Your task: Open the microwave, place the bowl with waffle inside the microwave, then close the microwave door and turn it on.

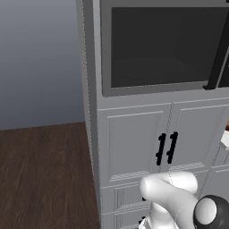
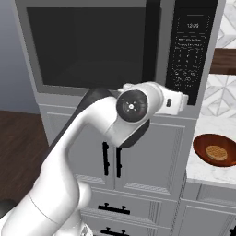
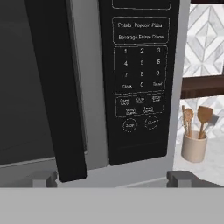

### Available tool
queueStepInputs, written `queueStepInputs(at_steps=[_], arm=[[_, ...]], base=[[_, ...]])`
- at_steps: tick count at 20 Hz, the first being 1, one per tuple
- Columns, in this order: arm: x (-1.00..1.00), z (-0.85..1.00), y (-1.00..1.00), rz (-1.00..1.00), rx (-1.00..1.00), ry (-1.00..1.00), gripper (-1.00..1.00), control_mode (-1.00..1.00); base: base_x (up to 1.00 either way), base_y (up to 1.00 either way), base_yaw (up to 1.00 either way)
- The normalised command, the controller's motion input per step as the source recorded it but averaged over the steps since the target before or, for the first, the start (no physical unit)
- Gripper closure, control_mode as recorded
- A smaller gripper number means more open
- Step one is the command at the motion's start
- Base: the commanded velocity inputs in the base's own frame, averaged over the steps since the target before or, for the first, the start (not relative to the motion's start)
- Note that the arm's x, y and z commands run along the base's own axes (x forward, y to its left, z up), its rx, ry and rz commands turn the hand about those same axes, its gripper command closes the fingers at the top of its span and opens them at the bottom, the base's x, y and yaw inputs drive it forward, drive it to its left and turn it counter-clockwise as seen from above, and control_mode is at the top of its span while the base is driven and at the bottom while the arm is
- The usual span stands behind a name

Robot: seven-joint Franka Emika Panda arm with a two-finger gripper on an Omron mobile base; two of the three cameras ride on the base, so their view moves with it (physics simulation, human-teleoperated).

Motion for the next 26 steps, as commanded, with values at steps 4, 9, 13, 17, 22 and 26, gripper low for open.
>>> queueStepInputs(at_steps=[4, 9, 13, 17, 22, 26], arm=[[0.0, 0.0, -0.27, 0.0, 0.0, -0.05, -1.0, -1.0], [0.0, 0.01, -0.23, 0.0, 0.0, -0.09, -1.0, -1.0], [0.04, 0.0, -0.1, 0.0, 0.0, -0.02, -1.0, -1.0], [0.15, 0.0, -0.01, 0.0, 0.0, 0.0, -1.0, -1.0], [0.06, 0.09, 0.04, 0.0, 0.0, -0.12, -1.0, -1.0], [0.0, 0.2, 0.01, 0.0, 0.0, -0.24, -1.0, -1.0]], base=[[0.0, 0.0, 0.0], [0.0, 0.0, 0.0], [0.0, 0.0, 0.0], [0.0, 0.0, 0.0], [0.0, 0.0, 0.0], [0.0, 0.0, 0.0]])
